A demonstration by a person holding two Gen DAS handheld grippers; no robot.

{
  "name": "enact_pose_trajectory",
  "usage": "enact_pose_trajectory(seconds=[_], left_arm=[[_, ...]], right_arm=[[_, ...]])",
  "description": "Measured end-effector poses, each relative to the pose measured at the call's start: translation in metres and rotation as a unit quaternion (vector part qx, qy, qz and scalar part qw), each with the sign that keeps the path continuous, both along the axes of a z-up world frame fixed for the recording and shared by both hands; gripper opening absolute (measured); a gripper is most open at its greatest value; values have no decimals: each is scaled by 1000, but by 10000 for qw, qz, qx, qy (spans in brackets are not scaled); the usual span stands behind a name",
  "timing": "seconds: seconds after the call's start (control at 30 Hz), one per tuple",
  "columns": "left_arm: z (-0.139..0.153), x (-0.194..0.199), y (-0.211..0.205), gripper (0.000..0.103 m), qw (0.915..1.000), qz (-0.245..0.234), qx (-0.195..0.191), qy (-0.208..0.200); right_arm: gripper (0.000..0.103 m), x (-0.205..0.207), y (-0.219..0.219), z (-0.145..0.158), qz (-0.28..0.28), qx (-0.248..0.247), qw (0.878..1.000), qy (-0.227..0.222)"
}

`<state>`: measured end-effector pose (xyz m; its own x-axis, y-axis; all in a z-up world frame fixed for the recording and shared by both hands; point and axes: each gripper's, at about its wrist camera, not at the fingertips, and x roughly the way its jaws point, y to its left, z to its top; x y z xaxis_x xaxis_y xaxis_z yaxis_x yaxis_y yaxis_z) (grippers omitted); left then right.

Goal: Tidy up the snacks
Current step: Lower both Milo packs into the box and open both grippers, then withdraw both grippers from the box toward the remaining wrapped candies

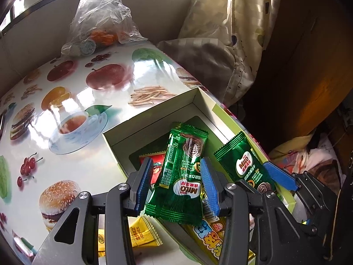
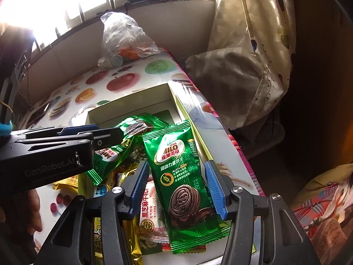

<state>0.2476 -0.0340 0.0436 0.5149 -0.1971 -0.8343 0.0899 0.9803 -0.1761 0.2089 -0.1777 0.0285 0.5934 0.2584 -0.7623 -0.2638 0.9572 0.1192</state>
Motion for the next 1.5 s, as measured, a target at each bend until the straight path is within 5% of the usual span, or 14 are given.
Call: enact_pose_trajectory(seconds=[0.4,1.5], left_arm=[[20,-22,7,54,9994,110,53,-316],[54,-112,60,54,9924,777,192,-937]], right_arm=[[57,-12,-1,12,-70,82,9998,-145],[58,-57,22,42,140,229,9983,-517]])
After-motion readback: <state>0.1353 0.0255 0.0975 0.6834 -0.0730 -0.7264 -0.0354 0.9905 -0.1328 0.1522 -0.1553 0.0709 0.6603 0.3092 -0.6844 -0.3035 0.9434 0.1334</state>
